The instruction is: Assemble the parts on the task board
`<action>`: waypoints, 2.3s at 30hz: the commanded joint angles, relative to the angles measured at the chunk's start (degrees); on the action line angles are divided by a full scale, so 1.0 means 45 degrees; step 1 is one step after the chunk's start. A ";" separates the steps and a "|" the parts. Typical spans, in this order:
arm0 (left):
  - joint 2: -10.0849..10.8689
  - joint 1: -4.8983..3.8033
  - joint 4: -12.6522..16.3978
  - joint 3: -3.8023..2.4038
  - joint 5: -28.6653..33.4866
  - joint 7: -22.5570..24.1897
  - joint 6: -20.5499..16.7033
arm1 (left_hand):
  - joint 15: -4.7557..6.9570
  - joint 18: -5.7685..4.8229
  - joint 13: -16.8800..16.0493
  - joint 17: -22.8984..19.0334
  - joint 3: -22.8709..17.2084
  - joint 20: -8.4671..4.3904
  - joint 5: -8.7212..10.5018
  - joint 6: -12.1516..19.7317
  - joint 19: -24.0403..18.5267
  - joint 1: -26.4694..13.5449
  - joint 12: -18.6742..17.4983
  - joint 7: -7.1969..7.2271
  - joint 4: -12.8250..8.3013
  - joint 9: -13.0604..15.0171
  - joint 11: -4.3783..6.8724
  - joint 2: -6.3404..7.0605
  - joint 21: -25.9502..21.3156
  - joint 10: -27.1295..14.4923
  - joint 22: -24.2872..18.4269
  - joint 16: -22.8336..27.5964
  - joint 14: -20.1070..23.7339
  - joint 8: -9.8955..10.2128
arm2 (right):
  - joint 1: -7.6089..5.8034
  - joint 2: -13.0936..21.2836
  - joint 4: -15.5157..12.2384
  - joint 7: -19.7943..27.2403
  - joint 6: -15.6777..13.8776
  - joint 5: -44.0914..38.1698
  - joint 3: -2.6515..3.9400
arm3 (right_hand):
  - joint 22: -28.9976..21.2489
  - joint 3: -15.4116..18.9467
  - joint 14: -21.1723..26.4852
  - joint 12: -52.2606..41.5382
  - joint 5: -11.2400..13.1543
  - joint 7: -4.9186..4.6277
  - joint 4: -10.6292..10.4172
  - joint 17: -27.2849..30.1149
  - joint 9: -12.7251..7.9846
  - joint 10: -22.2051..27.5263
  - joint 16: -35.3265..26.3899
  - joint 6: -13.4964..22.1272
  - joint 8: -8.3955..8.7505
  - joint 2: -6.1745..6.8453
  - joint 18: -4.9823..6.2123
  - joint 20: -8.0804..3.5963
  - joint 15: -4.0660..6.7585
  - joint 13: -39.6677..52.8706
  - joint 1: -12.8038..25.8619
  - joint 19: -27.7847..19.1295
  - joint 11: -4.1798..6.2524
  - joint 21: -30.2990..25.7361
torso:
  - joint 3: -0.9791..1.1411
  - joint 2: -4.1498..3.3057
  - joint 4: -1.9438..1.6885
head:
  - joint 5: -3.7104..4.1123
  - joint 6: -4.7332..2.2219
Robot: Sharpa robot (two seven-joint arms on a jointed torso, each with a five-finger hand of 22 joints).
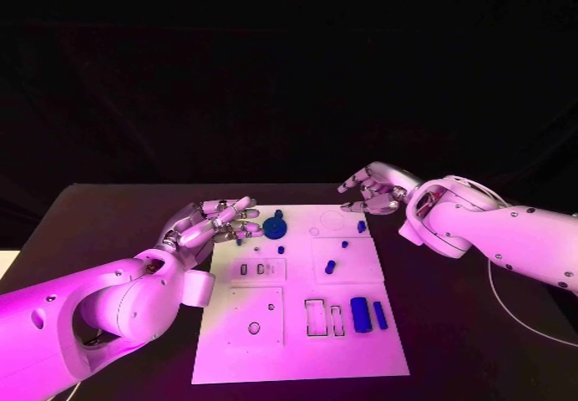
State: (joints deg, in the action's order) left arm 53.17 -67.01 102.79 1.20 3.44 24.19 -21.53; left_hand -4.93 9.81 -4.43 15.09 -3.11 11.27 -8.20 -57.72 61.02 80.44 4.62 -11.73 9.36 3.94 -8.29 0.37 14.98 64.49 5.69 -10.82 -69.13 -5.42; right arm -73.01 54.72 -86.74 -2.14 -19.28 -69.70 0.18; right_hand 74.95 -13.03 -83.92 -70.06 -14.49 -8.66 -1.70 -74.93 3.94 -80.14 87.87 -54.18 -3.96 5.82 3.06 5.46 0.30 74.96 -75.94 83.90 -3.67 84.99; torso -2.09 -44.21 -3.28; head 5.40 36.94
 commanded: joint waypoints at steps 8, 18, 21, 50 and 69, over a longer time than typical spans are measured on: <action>-0.0103 -0.0011 -0.0186 -0.0008 0.0025 0.0137 0.0297 | -0.0035 0.0147 -0.0010 0.0026 -0.0003 0.0008 0.0044 -0.0009 0.0056 0.0085 -0.0058 -0.0035 -0.0071 0.0002 -0.0009 -0.0034 -0.0073 0.0058 -0.0013 0.0088 0.0045 0.0050 | 0.0811 0.0538 0.1107 0.2244 0.0293 0.1184 -0.0121 | 0.0922 0.0032 -0.1169 0.0123 -0.0064 -0.0052 0.0277 -0.2549 -0.0041 -0.0018 0.0017 0.0026 0.0049 0.0149 -0.0163 -0.0054 0.0098 0.0241 -0.0270 0.0238 0.0015 0.0075 | 0.0191 0.0018 0.0255 | 0.0003 -0.0083; -0.0146 -0.0008 -0.0338 -0.0007 0.0025 0.0144 0.0284 | -0.0029 0.0149 -0.0014 0.0046 -0.0010 0.0005 0.0045 -0.0030 0.0062 0.0105 -0.0059 -0.0022 -0.0090 0.0007 0.0000 -0.0051 -0.0078 0.0084 -0.0017 0.0099 0.0040 0.0047 | 0.1092 0.0315 0.2023 0.2044 0.0530 0.0874 -0.0133 | 0.0814 0.0395 -0.1168 0.0693 -0.0025 -0.0150 0.0230 -0.2559 -0.0066 0.0269 0.0017 0.0609 0.0106 0.0322 -0.0141 0.0010 0.0016 -0.0115 0.0011 0.0178 -0.0084 0.0023 | 0.0164 0.0010 0.0182 | 0.0078 -0.0017; -0.0145 -0.0008 -0.0355 -0.0007 0.0025 0.0136 0.0280 | -0.0029 0.0149 -0.0014 0.0046 -0.0010 0.0005 0.0045 -0.0030 0.0062 0.0105 -0.0059 -0.0022 -0.0090 0.0007 0.0000 -0.0051 -0.0078 0.0084 -0.0017 0.0099 0.0040 0.0047 | 0.1135 0.0217 0.2206 0.2019 0.0579 0.0792 -0.0133 | 0.0806 0.0455 -0.1170 0.0725 -0.0003 -0.0159 0.0217 -0.2568 -0.0063 0.0284 0.0021 0.0660 0.0101 0.0330 -0.0139 0.0019 0.0008 -0.0134 0.0041 0.0173 -0.0093 0.0018 | 0.0173 0.0000 0.0204 | 0.0032 -0.0008; -0.0166 -0.0006 -0.0399 -0.0008 0.0025 0.0135 0.0285 | -0.0020 0.0152 -0.0014 0.0081 -0.0032 -0.0001 0.0041 -0.0047 0.0074 0.0155 -0.0076 -0.0018 -0.0128 0.0010 0.0008 -0.0089 -0.0087 0.0105 -0.0024 0.0119 0.0034 0.0053 | 0.1395 -0.0705 0.2916 0.2021 0.0845 0.0318 -0.0129 | 0.1022 0.0105 -0.1213 0.0148 0.0984 0.0120 0.0583 -0.2744 0.0069 -0.0081 0.0118 -0.0852 -0.0393 -0.0476 -0.0179 -0.0118 0.0195 0.0283 -0.0335 0.0279 0.0156 0.0118 | 0.0173 0.0019 0.0201 | -0.0055 0.0205; -0.0173 -0.0006 -0.0440 -0.0008 0.0025 0.0122 0.0305 | -0.0016 0.0152 -0.0014 0.0097 -0.0046 -0.0004 0.0040 -0.0056 0.0080 0.0176 -0.0082 -0.0014 -0.0142 0.0011 0.0012 -0.0114 -0.0090 0.0115 -0.0026 0.0127 0.0030 0.0055 | 0.1523 -0.0828 0.3186 0.1845 0.0767 0.0105 -0.0127 | 0.1062 -0.0250 -0.1224 0.0048 0.0969 0.0238 0.0696 -0.2789 0.0052 -0.0157 0.0142 -0.1329 -0.0421 -0.0713 -0.0187 -0.0214 0.0291 0.0372 -0.0302 0.0299 0.0263 0.0136 | 0.0179 0.0023 0.0196 | -0.0034 0.0239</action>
State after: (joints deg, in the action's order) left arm 52.52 -67.00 100.76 1.21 3.44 24.26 -21.30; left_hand -4.93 9.80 -4.41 15.48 -3.42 11.27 -8.20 -57.72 61.01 80.73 4.62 -11.73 9.06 3.94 -8.29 0.08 14.79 64.49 5.66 -10.59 -69.13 -5.42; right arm -66.26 51.03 -72.46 6.36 -16.32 -68.23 -0.36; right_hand 74.90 -14.01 -83.93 -69.62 -10.18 -7.57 1.42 -74.94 4.21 -80.73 88.33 -59.84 -5.51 3.07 3.05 4.83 1.14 75.09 -77.27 84.10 -2.63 85.21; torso -1.27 -44.10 -2.35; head 5.21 37.97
